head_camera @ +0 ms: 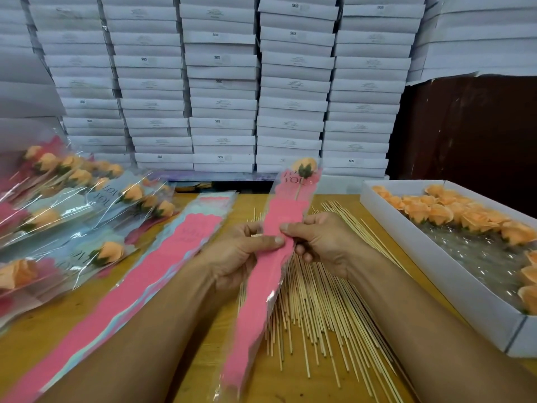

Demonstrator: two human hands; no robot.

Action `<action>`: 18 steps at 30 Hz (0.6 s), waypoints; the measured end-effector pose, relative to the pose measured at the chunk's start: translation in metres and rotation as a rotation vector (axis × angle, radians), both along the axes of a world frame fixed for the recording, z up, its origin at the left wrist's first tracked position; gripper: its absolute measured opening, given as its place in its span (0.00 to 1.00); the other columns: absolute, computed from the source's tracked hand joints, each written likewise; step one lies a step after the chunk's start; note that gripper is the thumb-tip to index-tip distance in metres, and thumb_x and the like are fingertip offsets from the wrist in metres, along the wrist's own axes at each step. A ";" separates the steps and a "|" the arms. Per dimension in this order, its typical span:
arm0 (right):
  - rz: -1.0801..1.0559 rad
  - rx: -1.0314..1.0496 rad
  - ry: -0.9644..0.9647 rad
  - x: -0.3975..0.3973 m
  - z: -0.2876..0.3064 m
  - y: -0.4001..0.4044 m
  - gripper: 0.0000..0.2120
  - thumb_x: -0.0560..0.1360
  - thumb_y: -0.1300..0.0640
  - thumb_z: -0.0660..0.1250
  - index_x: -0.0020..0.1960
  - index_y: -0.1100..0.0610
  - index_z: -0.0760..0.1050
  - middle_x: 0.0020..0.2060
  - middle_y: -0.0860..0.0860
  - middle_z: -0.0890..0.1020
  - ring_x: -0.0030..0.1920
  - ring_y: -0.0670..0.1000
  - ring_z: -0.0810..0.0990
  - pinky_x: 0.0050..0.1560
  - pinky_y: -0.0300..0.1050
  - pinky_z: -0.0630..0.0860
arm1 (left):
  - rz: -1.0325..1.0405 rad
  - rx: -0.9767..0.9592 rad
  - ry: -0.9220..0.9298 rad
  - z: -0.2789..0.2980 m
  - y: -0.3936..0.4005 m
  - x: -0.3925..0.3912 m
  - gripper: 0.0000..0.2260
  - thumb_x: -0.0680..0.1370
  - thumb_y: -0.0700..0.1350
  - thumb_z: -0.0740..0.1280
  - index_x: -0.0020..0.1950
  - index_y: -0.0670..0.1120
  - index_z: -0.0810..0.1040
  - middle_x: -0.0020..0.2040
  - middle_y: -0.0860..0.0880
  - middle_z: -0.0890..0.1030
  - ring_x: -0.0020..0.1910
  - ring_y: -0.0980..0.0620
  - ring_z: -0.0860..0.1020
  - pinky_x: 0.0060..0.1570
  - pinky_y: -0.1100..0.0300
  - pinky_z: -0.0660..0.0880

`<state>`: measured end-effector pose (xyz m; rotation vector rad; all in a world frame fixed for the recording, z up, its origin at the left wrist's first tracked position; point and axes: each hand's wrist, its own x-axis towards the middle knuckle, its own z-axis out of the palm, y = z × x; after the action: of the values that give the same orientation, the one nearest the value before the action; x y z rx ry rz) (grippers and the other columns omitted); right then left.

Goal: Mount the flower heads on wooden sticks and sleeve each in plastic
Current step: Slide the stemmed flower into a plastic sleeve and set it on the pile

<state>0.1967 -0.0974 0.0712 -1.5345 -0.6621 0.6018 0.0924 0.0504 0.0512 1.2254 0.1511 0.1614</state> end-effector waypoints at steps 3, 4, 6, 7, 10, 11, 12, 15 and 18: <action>-0.033 0.028 0.010 0.001 -0.002 0.002 0.09 0.77 0.56 0.73 0.42 0.61 0.82 0.27 0.53 0.79 0.23 0.45 0.73 0.21 0.37 0.69 | 0.006 0.018 -0.015 0.003 -0.005 0.000 0.19 0.69 0.31 0.72 0.60 0.35 0.79 0.48 0.36 0.84 0.39 0.45 0.85 0.40 0.54 0.84; -0.055 0.038 0.026 0.001 -0.002 0.002 0.12 0.78 0.53 0.71 0.42 0.60 0.82 0.27 0.52 0.79 0.23 0.45 0.73 0.21 0.38 0.69 | 0.037 0.027 -0.008 0.005 -0.006 0.000 0.19 0.69 0.31 0.73 0.60 0.35 0.79 0.47 0.37 0.84 0.38 0.45 0.84 0.40 0.54 0.84; -0.101 0.046 0.048 0.002 0.000 0.002 0.19 0.81 0.45 0.66 0.46 0.60 0.82 0.28 0.52 0.81 0.24 0.46 0.74 0.22 0.39 0.69 | 0.161 0.077 0.016 0.013 -0.006 -0.002 0.17 0.69 0.32 0.73 0.57 0.37 0.79 0.44 0.38 0.84 0.35 0.44 0.82 0.38 0.53 0.82; -0.122 0.039 0.049 0.004 0.001 0.001 0.21 0.82 0.43 0.63 0.48 0.61 0.82 0.29 0.53 0.82 0.24 0.46 0.74 0.22 0.39 0.68 | 0.229 0.109 0.020 0.020 -0.004 -0.002 0.14 0.71 0.32 0.73 0.56 0.38 0.79 0.44 0.38 0.84 0.34 0.45 0.81 0.37 0.54 0.82; -0.151 -0.016 0.030 0.009 0.000 -0.002 0.23 0.84 0.43 0.58 0.52 0.60 0.82 0.31 0.55 0.84 0.25 0.47 0.76 0.23 0.39 0.68 | 0.423 0.164 -0.004 0.042 0.005 0.000 0.13 0.75 0.31 0.71 0.59 0.37 0.78 0.50 0.36 0.82 0.38 0.44 0.81 0.40 0.51 0.82; -0.144 -0.035 0.018 0.009 -0.001 -0.002 0.22 0.84 0.44 0.58 0.52 0.60 0.82 0.31 0.55 0.84 0.25 0.47 0.76 0.24 0.39 0.69 | 0.493 0.173 -0.005 0.050 0.009 0.002 0.13 0.75 0.31 0.71 0.59 0.36 0.77 0.51 0.36 0.82 0.39 0.43 0.81 0.41 0.50 0.83; -0.135 -0.054 0.005 0.009 -0.002 -0.003 0.21 0.84 0.45 0.58 0.53 0.60 0.82 0.32 0.55 0.84 0.26 0.47 0.76 0.25 0.40 0.69 | 0.553 0.182 -0.004 0.058 0.014 0.003 0.13 0.75 0.31 0.71 0.59 0.35 0.77 0.50 0.37 0.82 0.38 0.44 0.81 0.39 0.50 0.83; -0.110 -0.099 -0.035 0.010 -0.004 -0.004 0.19 0.85 0.47 0.58 0.53 0.59 0.81 0.32 0.54 0.84 0.27 0.47 0.77 0.25 0.40 0.69 | 0.668 0.297 -0.005 0.080 0.037 0.001 0.08 0.76 0.31 0.70 0.54 0.37 0.78 0.46 0.40 0.82 0.33 0.48 0.81 0.32 0.54 0.81; -0.091 -0.132 -0.083 0.011 -0.004 -0.004 0.17 0.84 0.48 0.59 0.53 0.58 0.81 0.33 0.53 0.85 0.27 0.46 0.78 0.26 0.40 0.70 | 0.822 0.482 0.013 0.098 0.081 -0.014 0.08 0.75 0.33 0.72 0.49 0.44 0.79 0.42 0.43 0.81 0.34 0.47 0.78 0.41 0.51 0.79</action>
<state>0.2074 -0.1009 0.0668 -1.7108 -0.6222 0.5238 0.0788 0.1310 0.1491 1.5828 0.6543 0.9473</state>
